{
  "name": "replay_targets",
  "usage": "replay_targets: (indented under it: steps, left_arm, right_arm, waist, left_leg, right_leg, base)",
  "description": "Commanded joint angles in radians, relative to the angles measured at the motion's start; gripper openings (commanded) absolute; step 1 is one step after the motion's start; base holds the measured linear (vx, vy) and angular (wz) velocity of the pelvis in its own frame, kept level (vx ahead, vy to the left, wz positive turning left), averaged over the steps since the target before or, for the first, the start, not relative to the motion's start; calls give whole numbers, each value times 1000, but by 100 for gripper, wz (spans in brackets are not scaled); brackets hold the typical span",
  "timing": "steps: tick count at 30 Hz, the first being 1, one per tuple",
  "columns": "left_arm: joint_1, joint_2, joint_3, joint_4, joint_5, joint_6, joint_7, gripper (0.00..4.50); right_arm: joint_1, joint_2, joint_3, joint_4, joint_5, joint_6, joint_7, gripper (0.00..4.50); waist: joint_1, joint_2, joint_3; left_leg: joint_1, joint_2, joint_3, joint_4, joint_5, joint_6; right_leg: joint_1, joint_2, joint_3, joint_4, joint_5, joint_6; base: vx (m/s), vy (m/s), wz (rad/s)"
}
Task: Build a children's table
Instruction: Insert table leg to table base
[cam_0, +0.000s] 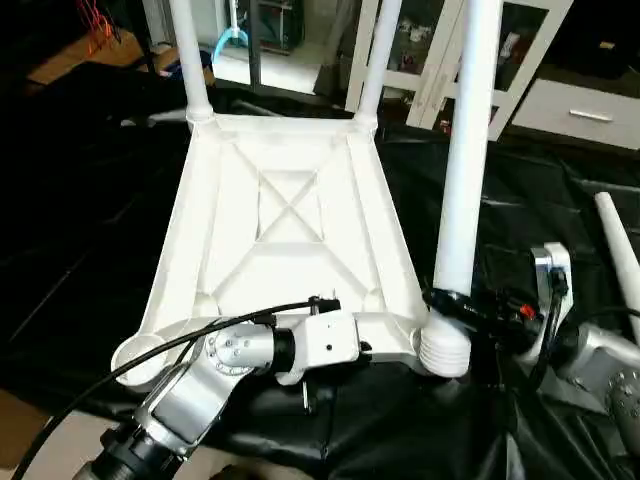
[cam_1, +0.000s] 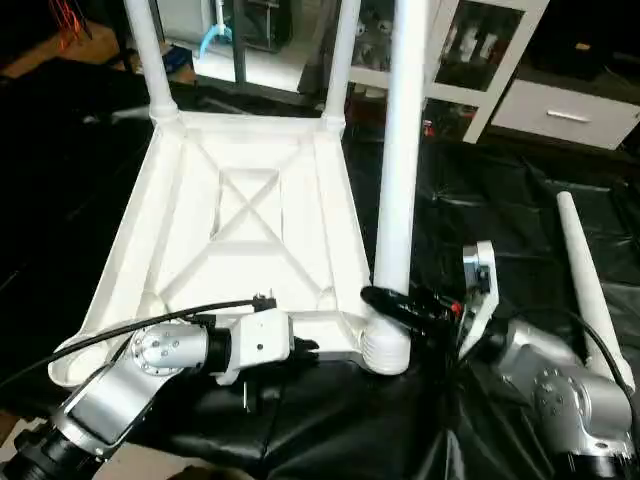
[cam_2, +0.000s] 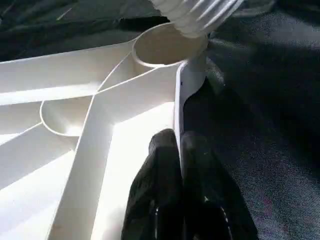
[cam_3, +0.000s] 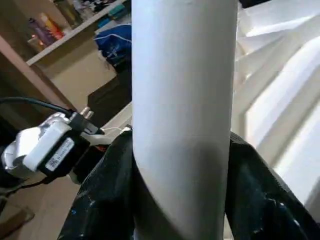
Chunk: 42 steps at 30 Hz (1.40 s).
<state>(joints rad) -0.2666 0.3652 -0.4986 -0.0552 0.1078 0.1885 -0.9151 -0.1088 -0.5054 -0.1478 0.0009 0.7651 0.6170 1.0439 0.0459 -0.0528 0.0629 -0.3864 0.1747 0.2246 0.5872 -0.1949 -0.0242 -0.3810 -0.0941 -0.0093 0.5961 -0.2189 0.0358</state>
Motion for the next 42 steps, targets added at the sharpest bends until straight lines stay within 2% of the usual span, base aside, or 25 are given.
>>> replay_targets:
  steps: [1, 4, 5, 10, 17, 18, 23, 25, 30, 37, 39, 40, 42]
  left_arm:
    - [12, -2, -11, 43, 5, 7, 14, 0]
    - [13, -1, -11, 42, 6, 7, 14, 0]
    - [13, -1, -10, 42, 6, 8, 14, 0]
    - [12, -1, -10, 43, 7, 8, 16, 0]
    - [8, -2, -11, 47, 8, 5, 16, 0]
    - [7, -3, -11, 48, 8, 4, 17, 0]
    - [8, -3, -10, 47, 9, 4, 19, 0]
    - [8, -3, -9, 47, 10, 5, 20, 0]
    - [8, -4, -9, 49, 11, 1, 22, 0]
    - [4, -3, -10, 53, 9, -4, 26, 0]
    - [3, -4, -9, 54, 11, -7, 27, 0]
    - [0, -9, 1, 60, 13, -20, 43, 0]
    - [-3, -12, 8, 64, 16, -31, 57, 0]
  right_arm:
    - [-4, -18, -5, -21, -33, -40, -14, 184]
    - [-4, -18, 9, -23, -61, -58, -11, 184]
    - [-4, -11, 23, -23, -92, -90, -10, 184]
    - [-6, -1, 49, -23, -146, -159, -25, 184]
    - [-4, 20, 104, -6, -262, -300, -38, 184]
    - [-7, 46, 106, 4, -290, -347, -68, 184]
    - [-3, 66, 115, 18, -337, -430, -96, 184]
    - [5, 69, 118, 20, -347, -453, -94, 184]
    - [44, 72, 131, 13, -372, -507, -76, 184]
    - [58, 88, 96, 22, -370, -549, -113, 184]
    - [66, 110, 55, 7, -290, -490, -135, 184]
    - [54, 108, 18, -19, -212, -416, -149, 184]
    - [46, 101, 2, -31, -175, -382, -150, 184]
  waist:
    - [-4, -10, -28]
    - [-4, -10, -29]
    - [-3, -10, -28]
    - [-4, -11, -30]
    - [-6, -8, -29]
    - [-7, -9, -28]
    - [-10, -7, -27]
    - [-14, -10, -28]
    - [-13, -10, -28]
    - [-15, -7, -27]
    - [-14, -7, -27]
    - [-14, -4, -32]
    - [-12, -3, -35]
  left_leg:
    - [29, 68, -38, -87, -229, 8]
    - [29, 68, -40, -87, -231, 2]
    - [29, 68, -39, -87, -227, 4]
    - [28, 68, -38, -85, -215, 12]
    - [29, 68, -40, -88, -237, 7]
    - [28, 68, -39, -88, -238, 6]
    - [29, 69, -40, -91, -254, 4]
    - [25, 68, -41, -90, -257, 4]
    - [26, 68, -40, -88, -238, 22]
    - [27, 68, -41, -90, -267, 14]
    - [28, 68, -41, -91, -270, 17]
    - [27, 68, -43, -91, -256, 22]
    - [29, 68, -42, -89, -242, 25]
  right_leg:
    - [1, -49, 27, -78, -221, -191]
    - [1, -49, 27, -78, -229, -180]
    - [0, -48, 27, -77, -220, -180]
    - [1, -48, 27, -75, -198, -182]
    - [-1, -48, 27, -77, -214, -175]
    - [-2, -47, 28, -76, -211, -174]
    - [-2, -46, 28, -77, -217, -172]
    - [0, -47, 27, -76, -217, -171]
    - [1, -45, 28, -75, -184, -177]
    - [-1, -45, 28, -78, -215, -177]
    - [-1, -45, 30, -78, -214, -176]
    - [4, -44, 28, -75, -190, -182]
    - [5, -43, 27, -72, -162, -190]
  base:
    - [0, 0, 0]
    - [0, 0, 0]
    - [0, 0, 0]
    - [0, 0, 0]
    - [0, 0, 0]
    - [0, 0, 0]
    - [0, 0, 0]
    - [0, 0, 0]
    - [0, 0, 0]
    - [0, 0, 0]
    - [0, 0, 0]
    - [0, 0, 0]
    - [0, 0, 0]
